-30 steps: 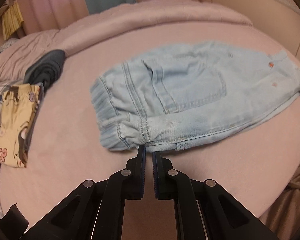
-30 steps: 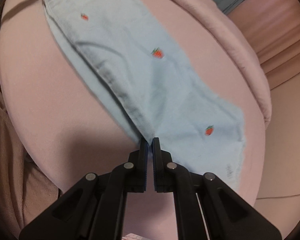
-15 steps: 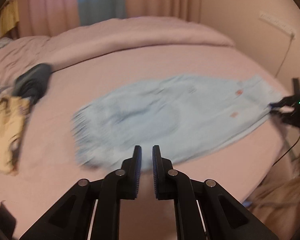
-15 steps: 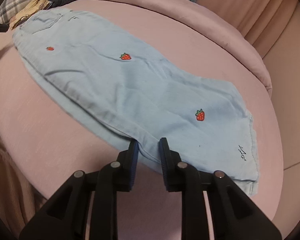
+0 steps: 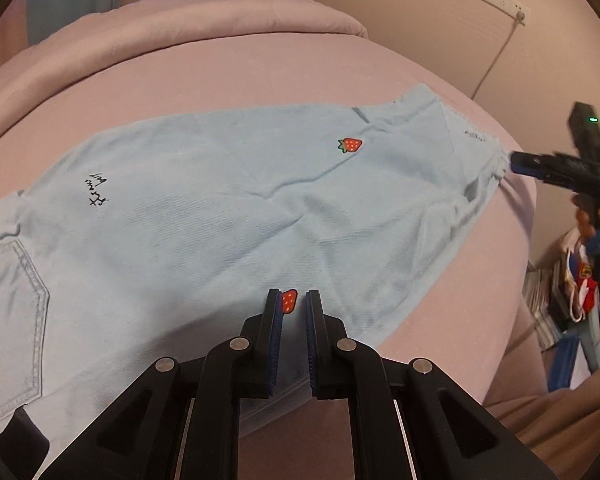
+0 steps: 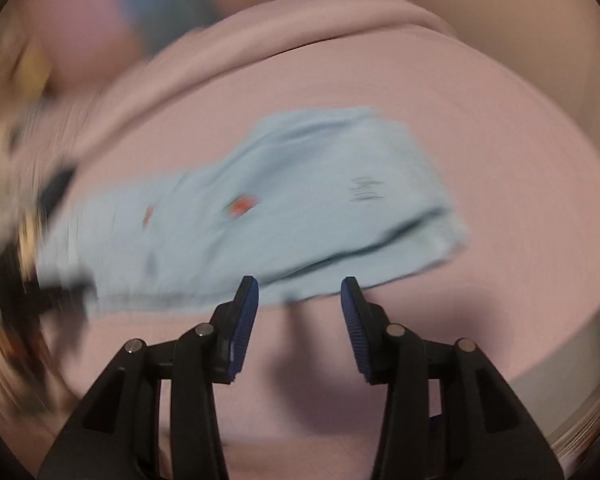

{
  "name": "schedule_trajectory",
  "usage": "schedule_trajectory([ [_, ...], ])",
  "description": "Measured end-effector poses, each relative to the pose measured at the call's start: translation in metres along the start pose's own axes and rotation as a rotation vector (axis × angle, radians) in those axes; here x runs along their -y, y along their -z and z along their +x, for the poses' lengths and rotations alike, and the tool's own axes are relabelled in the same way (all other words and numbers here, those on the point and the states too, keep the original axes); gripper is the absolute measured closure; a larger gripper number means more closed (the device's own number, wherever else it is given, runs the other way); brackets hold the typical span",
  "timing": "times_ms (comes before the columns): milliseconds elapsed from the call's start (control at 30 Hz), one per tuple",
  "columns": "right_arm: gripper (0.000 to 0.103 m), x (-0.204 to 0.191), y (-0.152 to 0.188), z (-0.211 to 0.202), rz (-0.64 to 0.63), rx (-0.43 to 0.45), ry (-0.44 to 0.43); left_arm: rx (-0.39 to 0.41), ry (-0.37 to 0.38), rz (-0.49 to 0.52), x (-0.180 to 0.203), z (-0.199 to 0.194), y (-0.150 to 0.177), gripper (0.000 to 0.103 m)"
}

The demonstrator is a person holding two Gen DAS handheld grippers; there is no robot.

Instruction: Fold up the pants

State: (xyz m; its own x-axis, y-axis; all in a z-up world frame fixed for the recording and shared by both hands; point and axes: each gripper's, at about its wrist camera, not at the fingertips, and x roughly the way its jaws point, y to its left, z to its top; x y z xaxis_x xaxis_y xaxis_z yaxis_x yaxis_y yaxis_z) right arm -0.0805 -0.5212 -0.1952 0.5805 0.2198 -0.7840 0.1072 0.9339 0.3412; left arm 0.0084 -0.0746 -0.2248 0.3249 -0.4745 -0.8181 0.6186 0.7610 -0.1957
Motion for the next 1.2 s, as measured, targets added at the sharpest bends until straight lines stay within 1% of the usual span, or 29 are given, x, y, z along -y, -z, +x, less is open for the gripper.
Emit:
schedule_trajectory([
  [167,0.059,0.047,-0.021,0.028,0.316,0.034,-0.076,-0.007,-0.013,-0.017,-0.001,-0.005,0.003,0.096],
  [200,0.061,0.053,-0.024,0.036,0.374,0.033,-0.101,-0.008,-0.016,-0.015,0.000,-0.006,0.002,0.096],
  [233,0.076,0.058,-0.026,0.043,0.420,0.019,-0.101,-0.010,-0.018,-0.015,0.000,-0.006,0.001,0.096],
  [267,0.089,0.060,-0.028,0.049,0.452,0.011,-0.079,-0.014,-0.018,-0.015,0.000,-0.006,0.000,0.096],
  [300,0.098,0.058,-0.030,0.049,0.446,0.020,-0.072,-0.019,-0.019,-0.015,0.000,-0.004,-0.003,0.096],
  [333,0.099,0.052,-0.032,0.044,0.422,0.043,-0.071,-0.023,-0.019,-0.014,0.000,-0.002,-0.004,0.096],
  [400,0.100,0.032,-0.040,0.017,0.326,0.139,-0.066,-0.030,-0.020,-0.008,0.001,-0.002,-0.006,0.096],
  [467,0.100,0.023,-0.047,-0.006,0.297,0.201,-0.066,-0.033,-0.018,0.001,0.004,0.001,-0.008,0.096],
  [500,0.100,0.025,-0.048,-0.011,0.298,0.205,-0.064,-0.035,-0.019,0.004,0.005,0.002,-0.008,0.096],
  [533,0.100,0.024,-0.045,-0.015,0.291,0.198,-0.027,-0.036,-0.019,0.004,0.005,0.003,-0.009,0.096],
  [567,0.100,0.027,-0.050,-0.007,0.282,0.188,0.003,-0.036,-0.018,0.003,0.005,0.004,-0.009,0.096],
  [633,0.099,0.031,-0.046,0.011,0.264,0.148,0.047,-0.041,-0.017,0.005,0.005,0.005,-0.009,0.096],
  [667,0.099,0.047,-0.036,0.023,0.291,0.093,0.089,-0.043,-0.016,0.005,0.005,0.004,-0.010,0.096],
  [700,0.097,0.057,-0.030,0.032,0.315,0.058,0.118,-0.046,-0.015,0.007,0.005,0.004,-0.010,0.096],
  [733,0.099,0.065,-0.025,0.043,0.339,0.042,0.118,-0.048,-0.018,0.009,0.005,0.004,-0.010,0.096],
  [767,0.100,0.068,-0.022,0.047,0.349,0.047,0.109,-0.050,-0.024,0.010,0.006,0.003,-0.010,0.096],
  [800,0.100,0.073,-0.021,0.050,0.367,0.056,0.087,-0.056,-0.033,0.011,0.006,0.002,-0.010,0.096],
  [867,0.097,0.074,-0.026,0.046,0.381,0.048,0.067,-0.061,-0.046,0.018,0.008,-0.002,-0.012,0.096],
  [900,0.092,0.072,-0.031,0.040,0.373,0.058,0.087,-0.055,-0.048,0.025,0.010,-0.007,-0.011,0.096],
  [933,0.080,0.066,-0.035,0.036,0.351,0.071,0.131,-0.049,-0.043,0.029,0.011,-0.010,-0.012,0.096],
  [967,0.070,0.052,-0.040,0.026,0.290,0.100,0.252,-0.043,-0.035,0.030,0.012,-0.012,-0.012,0.096],
  [1000,0.061,0.044,-0.043,0.019,0.239,0.128,0.328,-0.035,-0.026,0.027,0.013,-0.013,-0.013,0.096],
  [1033,0.061,0.032,-0.049,0.015,0.180,0.161,0.369,-0.032,-0.021,0.024,0.014,-0.012,-0.015,0.096],
  [1067,0.061,0.023,-0.056,0.012,0.124,0.181,0.344,-0.031,-0.016,0.021,0.014,-0.011,-0.018,0.096],
  [1100,0.062,0.014,-0.061,0.015,0.089,0.178,0.295,-0.032,-0.012,0.018,0.016,-0.006,-0.021,0.096],
  [1133,0.062,0.008,-0.064,0.020,0.063,0.166,0.245,-0.035,-0.011,0.017,0.019,-0.002,-0.023,0.096],
  [1167,0.062,-0.008,-0.071,0.033,0.025,0.138,0.165,-0.040,-0.006,0.018,0.023,0.004,-0.025,0.096],
  [1200,0.067,-0.018,-0.075,0.044,0.001,0.114,0.111,-0.045,0.001,0.018,0.025,0.009,-0.026,0.096],
])
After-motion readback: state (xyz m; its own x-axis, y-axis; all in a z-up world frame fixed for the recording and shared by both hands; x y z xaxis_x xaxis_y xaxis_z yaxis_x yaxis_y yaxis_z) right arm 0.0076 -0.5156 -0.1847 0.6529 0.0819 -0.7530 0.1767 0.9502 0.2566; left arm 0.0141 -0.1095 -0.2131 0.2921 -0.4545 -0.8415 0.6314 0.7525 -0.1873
